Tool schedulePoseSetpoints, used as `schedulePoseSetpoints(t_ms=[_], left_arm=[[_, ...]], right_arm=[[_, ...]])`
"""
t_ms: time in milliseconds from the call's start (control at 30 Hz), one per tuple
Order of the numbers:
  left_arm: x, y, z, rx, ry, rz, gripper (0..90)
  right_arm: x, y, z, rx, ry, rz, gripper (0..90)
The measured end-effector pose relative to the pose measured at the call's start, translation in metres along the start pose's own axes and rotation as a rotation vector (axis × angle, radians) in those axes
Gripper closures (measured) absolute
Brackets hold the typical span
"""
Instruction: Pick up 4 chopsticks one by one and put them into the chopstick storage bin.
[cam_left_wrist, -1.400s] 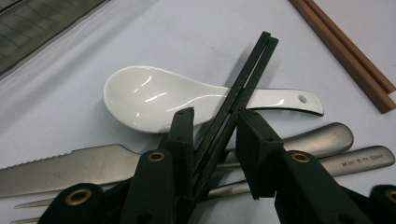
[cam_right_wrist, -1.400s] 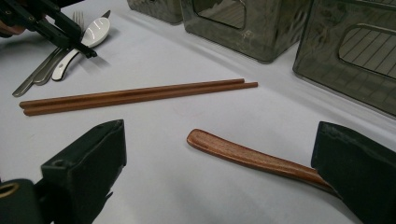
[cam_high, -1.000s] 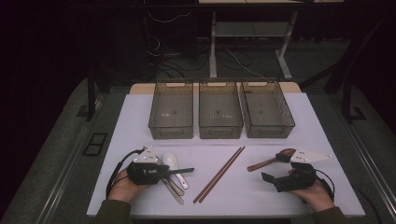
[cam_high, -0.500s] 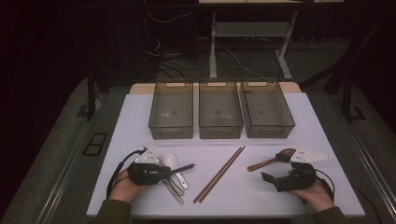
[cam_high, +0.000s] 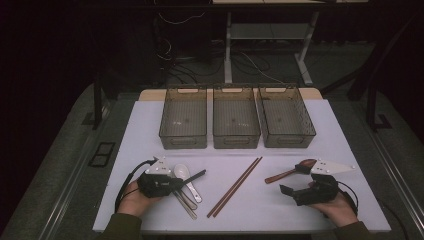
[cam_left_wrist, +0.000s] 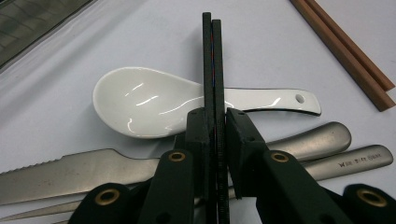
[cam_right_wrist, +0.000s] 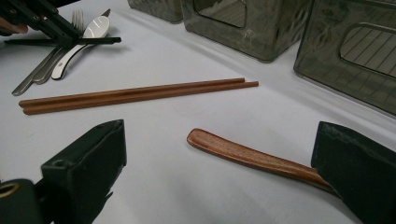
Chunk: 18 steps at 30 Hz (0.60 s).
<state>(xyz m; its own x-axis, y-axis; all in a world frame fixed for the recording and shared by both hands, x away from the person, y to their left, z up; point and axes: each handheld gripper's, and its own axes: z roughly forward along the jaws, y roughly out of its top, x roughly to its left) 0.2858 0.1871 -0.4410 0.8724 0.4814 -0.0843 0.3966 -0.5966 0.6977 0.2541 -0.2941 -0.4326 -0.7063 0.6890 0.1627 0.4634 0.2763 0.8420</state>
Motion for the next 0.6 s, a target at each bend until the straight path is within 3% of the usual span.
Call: schedulePoseSetpoints(t_ms=[167,300,600], left_arm=[[0.0,0.0009,0.0004,0.003,0.005,0.005,78.6],[0.0006,0.0034,0.0017,0.002,0.038,-0.014,78.6],[0.0015,0.0031,0.001,0.0,0.036,-0.019,76.6]], right_arm=[[0.0,0.0,0.0002,0.001,0.0,0.0,2.9],[-0.0001,0.0,0.0004,0.001,0.0,0.0,2.9],[0.0,0.0,0.0005,0.002,0.001,-0.002,2.9]])
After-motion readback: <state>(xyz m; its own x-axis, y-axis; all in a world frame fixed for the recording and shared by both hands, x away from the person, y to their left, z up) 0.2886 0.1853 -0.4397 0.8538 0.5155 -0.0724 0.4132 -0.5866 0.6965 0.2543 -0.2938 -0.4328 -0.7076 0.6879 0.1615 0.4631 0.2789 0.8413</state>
